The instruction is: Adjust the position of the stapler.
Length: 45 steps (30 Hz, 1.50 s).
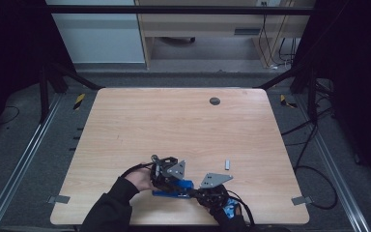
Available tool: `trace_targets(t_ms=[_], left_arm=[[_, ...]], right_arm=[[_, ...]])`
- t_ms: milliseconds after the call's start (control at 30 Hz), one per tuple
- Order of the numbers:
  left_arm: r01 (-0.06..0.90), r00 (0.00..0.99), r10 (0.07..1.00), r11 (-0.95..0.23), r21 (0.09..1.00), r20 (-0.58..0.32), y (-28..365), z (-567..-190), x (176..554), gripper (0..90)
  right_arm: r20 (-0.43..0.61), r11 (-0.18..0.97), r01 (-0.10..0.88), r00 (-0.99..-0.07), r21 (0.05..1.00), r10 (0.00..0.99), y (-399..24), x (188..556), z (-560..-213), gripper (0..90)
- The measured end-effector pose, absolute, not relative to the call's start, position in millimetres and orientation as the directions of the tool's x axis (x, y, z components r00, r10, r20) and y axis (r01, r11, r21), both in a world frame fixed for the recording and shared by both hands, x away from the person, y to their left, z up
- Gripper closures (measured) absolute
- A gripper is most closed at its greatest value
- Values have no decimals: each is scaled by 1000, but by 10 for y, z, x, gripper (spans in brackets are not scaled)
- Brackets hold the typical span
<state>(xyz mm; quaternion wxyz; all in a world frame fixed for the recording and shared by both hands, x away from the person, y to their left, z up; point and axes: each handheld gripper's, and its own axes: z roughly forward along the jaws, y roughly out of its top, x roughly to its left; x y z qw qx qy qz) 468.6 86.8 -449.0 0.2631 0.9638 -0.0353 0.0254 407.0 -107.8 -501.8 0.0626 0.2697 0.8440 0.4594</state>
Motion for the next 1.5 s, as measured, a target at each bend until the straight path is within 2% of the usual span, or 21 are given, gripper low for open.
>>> trace_targets(t_ms=[1500], left_arm=[[-77, 996, -41, -839, 539, 79, 917, -4510, 4652, 660]], right_arm=[[149, 430, 389, -857, 815, 493, -1071, 4081, -5033, 900]])
